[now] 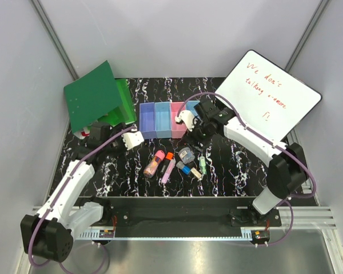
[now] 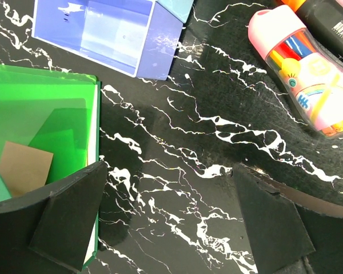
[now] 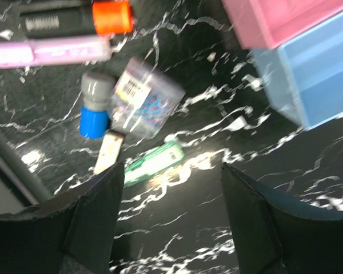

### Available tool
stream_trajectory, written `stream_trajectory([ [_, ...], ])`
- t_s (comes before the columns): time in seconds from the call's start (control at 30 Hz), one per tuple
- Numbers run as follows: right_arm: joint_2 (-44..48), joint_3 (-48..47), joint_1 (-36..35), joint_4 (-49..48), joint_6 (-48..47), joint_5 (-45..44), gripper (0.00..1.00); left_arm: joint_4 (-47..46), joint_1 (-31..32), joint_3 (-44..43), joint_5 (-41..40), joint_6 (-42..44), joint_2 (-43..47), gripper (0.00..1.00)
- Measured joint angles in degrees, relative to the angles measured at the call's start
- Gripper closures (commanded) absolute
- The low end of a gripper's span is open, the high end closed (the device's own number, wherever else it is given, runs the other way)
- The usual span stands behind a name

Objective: Sort the stationery into containers
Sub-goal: Pick up the stationery from the center of the board.

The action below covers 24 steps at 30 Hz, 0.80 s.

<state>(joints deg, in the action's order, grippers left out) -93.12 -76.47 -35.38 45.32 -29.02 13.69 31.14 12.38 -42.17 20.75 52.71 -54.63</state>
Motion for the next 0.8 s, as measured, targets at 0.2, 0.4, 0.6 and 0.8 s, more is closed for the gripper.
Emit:
stream_trajectory([
  [0.2,2.64,9.25,0.0,1.6,1.01,0.33,0.27,0.44,0.09,0.0,0.0,1.53,2.14,0.01],
  [0.4,4.24,17.18,0.0,2.29,1.25,-0.57,0.28,0.52,0.11,0.0,0.0,1.92,2.67,0.01],
  [0.6,4.35,17.92,0.0,0.74,4.24,-0.59,0.32,0.52,0.22,0.0,0.0,1.95,2.67,0.01],
  [0.8,3.48,17.92,0.46,-2.23,9.01,-0.63,0.34,0.59,0.31,-0.11,0.0,1.99,2.67,0.01],
])
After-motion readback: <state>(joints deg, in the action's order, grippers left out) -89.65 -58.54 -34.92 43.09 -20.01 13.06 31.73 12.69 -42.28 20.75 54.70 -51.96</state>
